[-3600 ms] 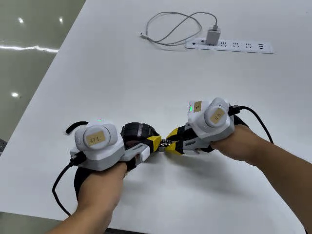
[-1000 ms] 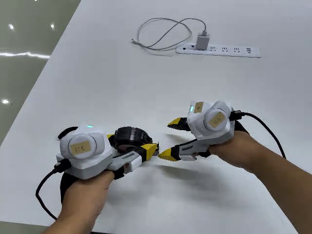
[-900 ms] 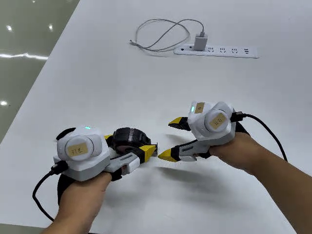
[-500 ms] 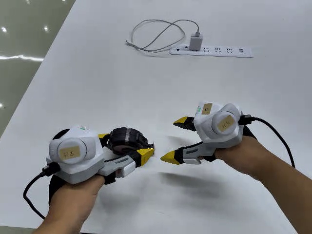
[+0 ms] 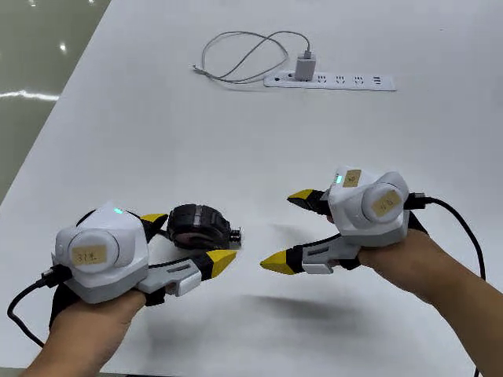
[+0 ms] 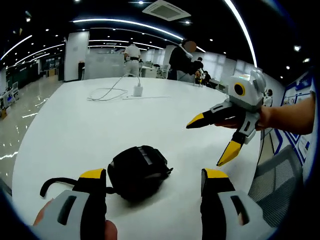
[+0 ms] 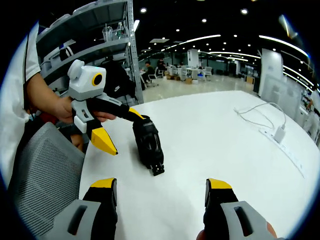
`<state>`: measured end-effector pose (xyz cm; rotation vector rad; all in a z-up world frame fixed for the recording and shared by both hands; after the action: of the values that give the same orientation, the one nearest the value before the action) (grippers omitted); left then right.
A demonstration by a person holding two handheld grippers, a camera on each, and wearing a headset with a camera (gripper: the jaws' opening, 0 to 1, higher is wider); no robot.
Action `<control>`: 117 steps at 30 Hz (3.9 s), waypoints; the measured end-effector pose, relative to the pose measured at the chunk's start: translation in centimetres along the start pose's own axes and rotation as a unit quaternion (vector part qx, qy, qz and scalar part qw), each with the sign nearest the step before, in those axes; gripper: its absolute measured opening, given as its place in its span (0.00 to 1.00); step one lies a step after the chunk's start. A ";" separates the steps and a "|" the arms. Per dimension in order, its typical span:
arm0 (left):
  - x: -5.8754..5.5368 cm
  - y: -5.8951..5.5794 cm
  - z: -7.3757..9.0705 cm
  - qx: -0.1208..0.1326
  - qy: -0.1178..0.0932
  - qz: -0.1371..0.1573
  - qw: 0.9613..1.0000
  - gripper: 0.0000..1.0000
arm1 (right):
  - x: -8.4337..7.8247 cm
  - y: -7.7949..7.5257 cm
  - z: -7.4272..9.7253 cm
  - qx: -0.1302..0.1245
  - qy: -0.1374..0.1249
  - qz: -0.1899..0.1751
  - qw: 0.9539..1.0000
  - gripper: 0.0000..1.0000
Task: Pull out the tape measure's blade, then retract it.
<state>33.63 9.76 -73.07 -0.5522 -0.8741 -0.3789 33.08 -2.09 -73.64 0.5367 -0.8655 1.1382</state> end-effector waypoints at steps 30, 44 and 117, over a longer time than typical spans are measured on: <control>-0.5 -0.4 2.9 -0.047 0.025 -0.084 0.995 0.86 | -2.5 -0.1 6.2 -0.065 -0.001 -0.024 0.998 0.88; -0.8 -0.1 4.6 -0.050 0.033 -0.107 0.992 0.99 | -3.6 0.2 8.8 -0.083 0.008 -0.025 0.996 0.99; -3.1 1.5 8.2 -0.041 0.053 -0.114 0.991 0.94 | -8.9 4.7 14.7 -0.125 0.030 -0.091 0.987 0.99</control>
<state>27.58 16.17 -71.74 -0.5050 -0.8241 -0.6483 22.65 -16.51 -72.65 0.3642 -0.8734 0.8602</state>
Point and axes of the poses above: the centre of the closed fingertips' face, and the gripper's own axes: z roughly backward along the fingers, y roughly to its left, x roughly out of its top, the point moved 1 cm from there along z, roughly backward along the fingers, and after that the axes turned 10 degrees about z, right-handed, at the moved point
